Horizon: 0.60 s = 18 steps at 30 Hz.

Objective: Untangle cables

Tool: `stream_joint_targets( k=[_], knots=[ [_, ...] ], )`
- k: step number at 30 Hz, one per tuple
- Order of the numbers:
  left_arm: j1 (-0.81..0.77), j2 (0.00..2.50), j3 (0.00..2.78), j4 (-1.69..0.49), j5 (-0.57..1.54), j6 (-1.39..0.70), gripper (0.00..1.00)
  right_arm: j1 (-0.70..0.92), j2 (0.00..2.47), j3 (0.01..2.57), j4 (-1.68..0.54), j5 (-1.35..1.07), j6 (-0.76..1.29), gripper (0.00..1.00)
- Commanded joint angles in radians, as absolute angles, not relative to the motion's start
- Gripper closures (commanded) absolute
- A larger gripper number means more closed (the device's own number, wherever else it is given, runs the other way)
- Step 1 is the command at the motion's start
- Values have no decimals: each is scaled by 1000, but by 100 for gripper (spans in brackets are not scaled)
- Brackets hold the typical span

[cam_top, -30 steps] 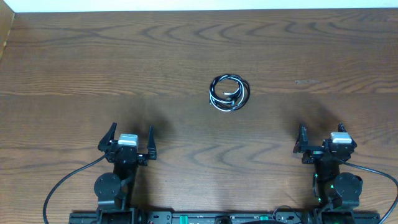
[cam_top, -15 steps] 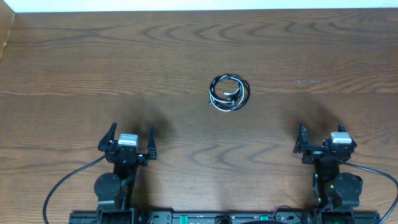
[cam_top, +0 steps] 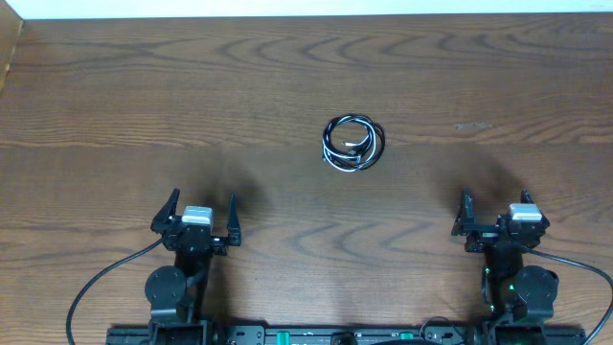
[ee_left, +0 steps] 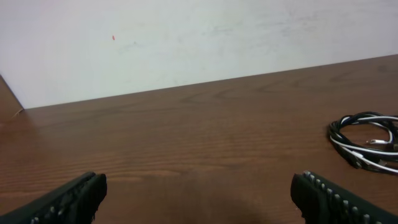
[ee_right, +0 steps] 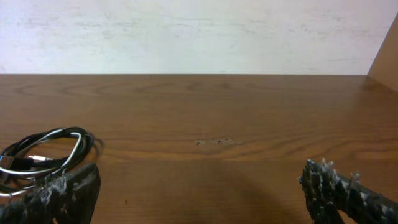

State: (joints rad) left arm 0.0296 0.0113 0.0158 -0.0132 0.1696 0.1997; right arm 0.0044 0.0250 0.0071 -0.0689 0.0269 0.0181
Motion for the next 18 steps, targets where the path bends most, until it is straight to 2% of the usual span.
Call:
stream_joint_targets(
  k=[1,13,18],
  knots=[
    [33,10,4,-55,182,209,1,7,25,6,-72,43,29,1],
    [33,12,4,-54,191,197,1,7,25,6,-60,33,30,1],
    [33,12,20,-11,310,84,1,7,27,7,-72,-74,59,1]
  ],
)
